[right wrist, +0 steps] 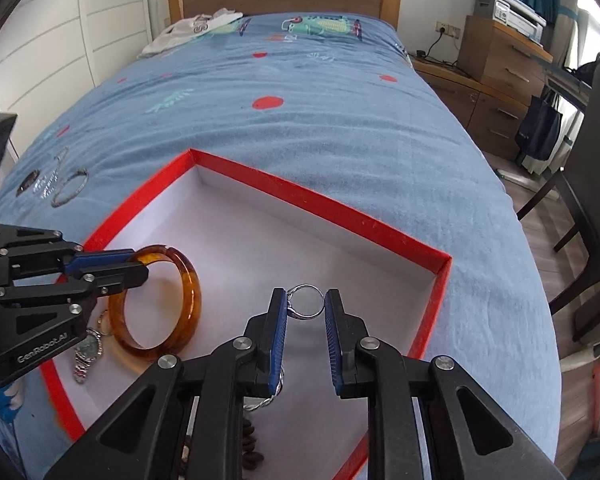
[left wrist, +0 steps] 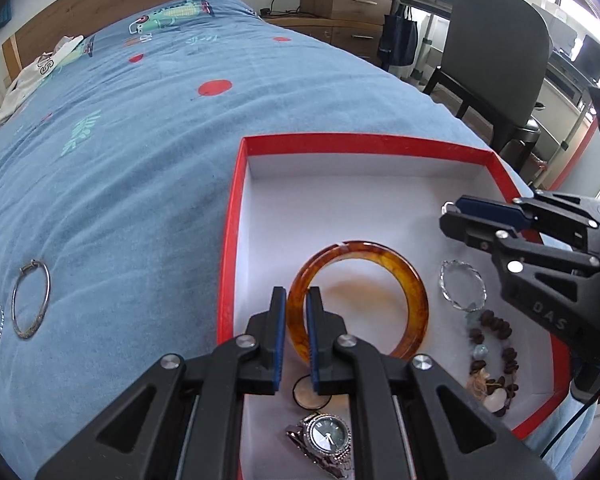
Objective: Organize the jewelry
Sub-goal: 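Carry amber bangle and silver ring into the red box and open both grippers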
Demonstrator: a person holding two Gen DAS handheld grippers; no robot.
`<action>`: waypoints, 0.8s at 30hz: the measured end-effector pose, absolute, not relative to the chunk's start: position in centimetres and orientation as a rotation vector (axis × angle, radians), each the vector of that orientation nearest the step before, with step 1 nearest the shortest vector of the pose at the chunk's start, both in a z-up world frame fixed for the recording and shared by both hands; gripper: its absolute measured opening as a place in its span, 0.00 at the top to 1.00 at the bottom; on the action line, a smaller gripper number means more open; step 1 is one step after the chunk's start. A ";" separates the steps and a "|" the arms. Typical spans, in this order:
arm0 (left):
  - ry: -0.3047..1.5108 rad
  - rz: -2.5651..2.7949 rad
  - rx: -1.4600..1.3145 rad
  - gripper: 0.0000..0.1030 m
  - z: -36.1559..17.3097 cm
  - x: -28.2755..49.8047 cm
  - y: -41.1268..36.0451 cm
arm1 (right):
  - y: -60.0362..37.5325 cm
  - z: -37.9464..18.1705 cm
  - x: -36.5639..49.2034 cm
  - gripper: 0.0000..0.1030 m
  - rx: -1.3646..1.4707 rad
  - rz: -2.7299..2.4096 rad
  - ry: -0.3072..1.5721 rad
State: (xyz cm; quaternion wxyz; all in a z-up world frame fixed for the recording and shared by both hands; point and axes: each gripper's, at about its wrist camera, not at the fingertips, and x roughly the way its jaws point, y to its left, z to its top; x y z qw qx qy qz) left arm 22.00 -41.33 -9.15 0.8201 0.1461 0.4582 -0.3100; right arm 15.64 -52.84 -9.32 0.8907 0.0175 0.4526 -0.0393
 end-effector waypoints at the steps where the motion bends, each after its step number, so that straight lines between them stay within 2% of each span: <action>1: 0.976 -0.657 0.311 0.91 -9.2 22.0 -41.3 | -52.7 -9.5 15.8 0.82 0.020 -0.081 0.952; 10: 1.007 -0.613 0.350 0.89 -9.6 22.4 -41.9 | -52.5 -9.8 16.8 0.83 -0.050 -0.059 1.044; 13: 1.028 -0.627 0.335 0.89 -9.5 22.5 -41.9 | -52.4 -9.5 16.6 0.80 -0.046 -0.065 1.045; 15: 1.038 -0.641 0.319 0.86 -9.4 22.7 -41.7 | -52.7 -8.9 16.4 0.77 -0.028 -0.068 1.033; 20: 1.018 -0.684 0.251 0.70 -7.6 21.4 -40.2 | -52.7 -7.0 14.4 0.72 -0.018 -0.093 0.996; 24: 0.967 -0.704 0.218 0.68 -4.6 19.9 -38.4 | -52.3 -4.3 11.9 0.69 0.004 -0.118 0.938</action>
